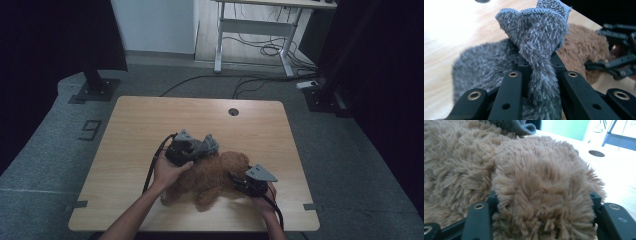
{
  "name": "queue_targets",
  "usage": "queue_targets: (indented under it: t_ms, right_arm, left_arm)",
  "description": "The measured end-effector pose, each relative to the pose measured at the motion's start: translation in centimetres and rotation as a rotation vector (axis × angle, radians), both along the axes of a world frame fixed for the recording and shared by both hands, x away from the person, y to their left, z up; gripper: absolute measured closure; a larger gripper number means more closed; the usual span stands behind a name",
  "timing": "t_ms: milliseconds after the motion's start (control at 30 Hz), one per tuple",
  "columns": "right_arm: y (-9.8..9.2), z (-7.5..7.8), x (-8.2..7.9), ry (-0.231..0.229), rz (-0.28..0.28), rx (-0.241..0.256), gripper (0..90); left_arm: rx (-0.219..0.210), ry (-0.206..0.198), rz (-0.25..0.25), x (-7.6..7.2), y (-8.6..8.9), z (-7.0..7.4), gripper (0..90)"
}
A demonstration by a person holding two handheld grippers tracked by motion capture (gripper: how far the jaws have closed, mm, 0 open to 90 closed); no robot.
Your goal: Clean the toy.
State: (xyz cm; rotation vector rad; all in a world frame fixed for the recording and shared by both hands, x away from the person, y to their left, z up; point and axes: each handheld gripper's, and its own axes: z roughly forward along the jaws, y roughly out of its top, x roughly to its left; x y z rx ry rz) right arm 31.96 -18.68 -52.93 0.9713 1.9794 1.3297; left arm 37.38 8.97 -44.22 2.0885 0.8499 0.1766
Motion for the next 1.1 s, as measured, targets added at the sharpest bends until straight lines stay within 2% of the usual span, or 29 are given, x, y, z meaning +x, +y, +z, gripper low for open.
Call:
queue_targets:
  t_ms: [100,233,333,400,467,533,633,767,900,933,1000,1033,1100]
  right_arm:
    - [-0.4,0.2,-0.5,0.018,0.032,0.006,27.4]
    - [-1.3,0.8,-0.7,0.067,0.077,0.065,14.6]
    - [-1.8,1.7,-0.8,0.108,0.095,0.123,12.3]
    - [-2.1,2.4,-0.6,0.119,0.085,0.144,10.6]
    - [-2.6,3.2,-0.3,0.134,0.071,0.178,9.0]
    - [-2.8,3.7,0.4,0.15,0.049,0.185,6.9]
    - [-3.0,3.8,2.0,0.233,0.067,0.178,0.2]
    - [-2.8,2.9,3.5,0.34,0.143,0.19,0.0]
    - [-2.1,1.6,3.4,0.4,0.194,0.204,0.6]
    - [-1.7,1.3,3.2,0.403,0.201,0.188,4.9]
    - [-1.5,1.1,2.4,0.369,0.176,0.19,16.6]
    - [-1.5,1.2,1.9,0.342,0.169,0.175,23.2]
    - [-1.2,1.2,1.1,0.29,0.152,0.148,30.4]
  left_arm:
    - [-0.026,-0.012,-0.011,-1.2,0.4,-0.9,77.0]
    - [-0.039,-0.051,-0.014,-2.7,0.8,-1.8,77.3]
    - [-0.046,-0.076,-0.009,-3.4,1.1,-2.4,77.4]
    - [-0.063,-0.075,-0.007,-3.7,1.4,-2.8,77.5]
    - [-0.089,-0.064,-0.011,-3.9,1.7,-3.0,77.6]
    - [-0.096,-0.069,-0.017,-4.4,1.6,-3.2,77.7]
    - [-0.085,-0.096,-0.024,-5.4,1.5,-3.2,77.7]
    - [-0.102,-0.102,-0.027,-6.1,1.7,-3.6,77.7]
    - [-0.112,-0.095,-0.037,-6.4,1.7,-3.6,77.7]
    - [-0.106,-0.097,-0.035,-6.5,1.6,-3.6,77.7]
    - [-0.107,-0.091,-0.03,-6.4,1.6,-3.2,77.5]
    - [-0.109,-0.086,-0.03,-6.3,1.6,-3.1,77.5]
    - [-0.093,-0.089,-0.031,-6.1,1.1,-2.2,77.3]
